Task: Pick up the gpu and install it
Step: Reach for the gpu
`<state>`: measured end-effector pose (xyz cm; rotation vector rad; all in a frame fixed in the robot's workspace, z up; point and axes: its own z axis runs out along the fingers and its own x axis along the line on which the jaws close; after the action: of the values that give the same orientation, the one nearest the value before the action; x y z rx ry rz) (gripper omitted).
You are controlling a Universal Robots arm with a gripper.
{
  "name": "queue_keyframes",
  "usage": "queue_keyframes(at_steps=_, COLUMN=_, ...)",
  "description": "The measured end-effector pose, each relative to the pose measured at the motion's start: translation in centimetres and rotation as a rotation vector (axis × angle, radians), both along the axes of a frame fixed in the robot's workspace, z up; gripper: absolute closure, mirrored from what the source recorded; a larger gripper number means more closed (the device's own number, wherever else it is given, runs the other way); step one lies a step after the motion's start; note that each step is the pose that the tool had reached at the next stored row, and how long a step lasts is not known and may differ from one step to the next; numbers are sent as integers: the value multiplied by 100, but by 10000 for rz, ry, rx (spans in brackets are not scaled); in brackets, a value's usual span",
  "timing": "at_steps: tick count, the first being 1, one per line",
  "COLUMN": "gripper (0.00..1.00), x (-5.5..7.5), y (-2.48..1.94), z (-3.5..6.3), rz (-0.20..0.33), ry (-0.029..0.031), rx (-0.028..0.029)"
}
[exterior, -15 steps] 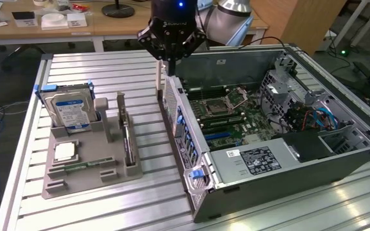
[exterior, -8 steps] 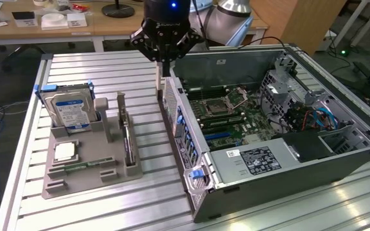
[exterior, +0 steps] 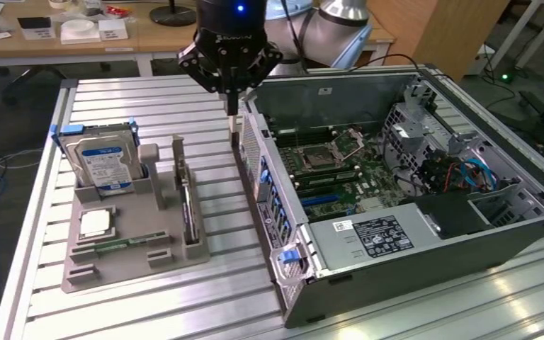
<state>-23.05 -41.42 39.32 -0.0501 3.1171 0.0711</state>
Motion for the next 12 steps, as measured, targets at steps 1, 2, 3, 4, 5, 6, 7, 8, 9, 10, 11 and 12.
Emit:
queue_keyframes(at_steps=1, gripper=89, x=-28, y=-2, z=0, rz=15, ry=0, rx=0)
queue_keyframes(at_steps=2, gripper=89, x=-59, y=-4, z=0, rz=28, ry=0, rx=0)
queue_keyframes(at_steps=3, gripper=89, x=-96, y=-6, z=0, rz=36, ry=0, rx=0)
queue_keyframes(at_steps=4, gripper=89, x=-139, y=-6, z=0, rz=40, ry=-1, rx=0)
queue_keyframes(at_steps=5, gripper=89, x=-184, y=-6, z=0, rz=41, ry=0, rx=0)
queue_keyframes(at_steps=6, gripper=89, x=-234, y=-6, z=0, rz=41, ry=0, rx=0)
queue_keyframes(at_steps=7, gripper=89, x=-279, y=-6, z=0, rz=40, ry=0, rx=0)
queue_keyframes(at_steps=8, gripper=89, x=-323, y=-6, z=0, rz=40, ry=-1, rx=0)
queue_keyframes(at_steps=9, gripper=89, x=-365, y=-7, z=0, rz=41, ry=0, rx=0)
queue_keyframes(at_steps=10, gripper=89, x=-405, y=-7, z=0, rz=42, ry=-1, rx=0)
queue_keyframes(at_steps=11, gripper=89, x=-444, y=-7, z=0, rz=41, ry=0, rx=0)
queue_keyframes(at_steps=12, gripper=89, x=-480, y=-6, z=0, rz=40, ry=0, rx=-1)
